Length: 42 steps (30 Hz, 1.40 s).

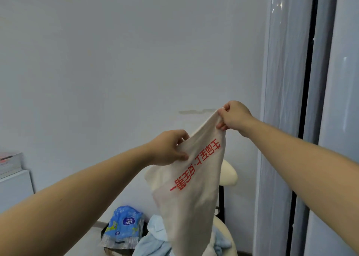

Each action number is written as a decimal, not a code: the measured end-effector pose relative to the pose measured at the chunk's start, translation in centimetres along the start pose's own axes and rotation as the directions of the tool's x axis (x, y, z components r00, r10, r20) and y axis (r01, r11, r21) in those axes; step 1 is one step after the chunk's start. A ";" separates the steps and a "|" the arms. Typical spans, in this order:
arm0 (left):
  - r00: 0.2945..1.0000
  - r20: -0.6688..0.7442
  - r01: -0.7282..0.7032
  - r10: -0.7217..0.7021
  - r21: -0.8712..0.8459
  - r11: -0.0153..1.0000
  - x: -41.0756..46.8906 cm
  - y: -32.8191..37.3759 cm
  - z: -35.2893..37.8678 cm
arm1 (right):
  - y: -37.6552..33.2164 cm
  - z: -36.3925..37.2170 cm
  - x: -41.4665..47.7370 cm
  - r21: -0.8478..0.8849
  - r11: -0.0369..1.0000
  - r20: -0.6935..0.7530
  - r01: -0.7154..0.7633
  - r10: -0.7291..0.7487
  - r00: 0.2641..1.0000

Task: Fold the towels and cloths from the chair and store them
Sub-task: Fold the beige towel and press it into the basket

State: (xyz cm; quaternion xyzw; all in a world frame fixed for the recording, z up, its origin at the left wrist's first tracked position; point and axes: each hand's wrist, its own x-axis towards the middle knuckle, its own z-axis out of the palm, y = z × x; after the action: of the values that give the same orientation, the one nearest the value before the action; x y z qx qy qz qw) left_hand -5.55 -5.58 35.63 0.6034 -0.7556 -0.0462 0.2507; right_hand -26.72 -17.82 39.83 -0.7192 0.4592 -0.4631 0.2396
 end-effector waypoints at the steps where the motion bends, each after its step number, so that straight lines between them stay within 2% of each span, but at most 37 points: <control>1: 1.000 0.029 -0.006 0.005 0.031 1.000 0.1 -0.5 0.0 | 0.5 -0.1 0.5 0.002 1.000 -0.024 -0.010 0.010 1.000; 3: 0.995 0.098 0.000 -0.006 0.068 0.998 0.4 -1.5 -0.5 | 1.5 -0.4 1.4 -0.021 0.999 -0.062 -0.028 0.027 0.998; 7: 0.977 0.178 0.088 -0.116 0.160 0.983 0.7 -4.1 -1.8 | 3.4 -1.0 2.2 -0.069 0.997 -0.085 -0.041 0.035 0.996; 12: 0.964 0.155 0.168 -0.215 0.271 0.948 0.8 -7.8 -2.7 | 5.6 -1.7 3.0 -0.078 0.993 -0.094 -0.084 0.076 0.993; 15: 0.970 0.078 0.201 -0.228 0.259 0.945 1.1 -9.7 -3.2 | 6.3 -1.8 3.2 -0.084 0.993 -0.071 -0.081 0.076 0.995; 18: 0.971 -0.051 0.238 -0.232 0.179 0.955 1.2 -11.0 -3.8 | 6.4 -2.1 2.9 -0.123 0.990 0.041 -0.075 0.081 0.996; 21: 0.963 -0.155 0.240 -0.220 0.130 0.962 1.3 -12.1 -4.5 | 6.5 -2.6 2.2 -0.272 0.961 0.259 -0.050 0.123 0.958; 26: 0.967 -0.178 0.204 -0.181 0.119 0.972 0.7 -13.1 -5.3 | 6.9 -2.3 1.7 -0.449 0.892 0.363 0.048 0.133 0.922; 30: 0.973 -0.167 0.169 -0.156 0.066 0.983 0.3 -13.8 -5.0 | 6.9 -2.0 1.6 -0.559 0.810 0.412 0.177 0.087 0.907; 33: 0.981 -0.111 0.172 -0.161 0.105 0.979 0.1 -14.0 -5.0 | 6.9 -2.1 1.6 -0.589 0.780 0.444 0.211 0.093 0.891; 36: 0.979 -0.046 0.206 -0.200 0.213 0.955 0.1 -13.9 -4.9 | 7.1 -2.1 1.6 -0.566 0.797 0.456 0.213 0.088 0.885; 40: 0.957 -0.018 0.286 -0.288 0.176 0.942 0.1 -14.2 -4.5 | 7.6 -1.6 1.5 -0.546 0.816 0.479 0.190 0.118 0.870; 42: 0.933 0.064 0.340 -0.354 0.158 0.927 0.1 -14.4 -4.2 | 8.0 -1.5 1.5 -0.525 0.838 0.501 0.145 0.167 0.849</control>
State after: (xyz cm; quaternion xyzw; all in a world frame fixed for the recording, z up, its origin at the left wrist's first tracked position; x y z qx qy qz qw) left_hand 9.08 -8.59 33.97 0.7414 -0.6489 -0.0625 0.1593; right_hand -31.29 -22.76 35.02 -0.8531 0.4920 -0.0961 0.1445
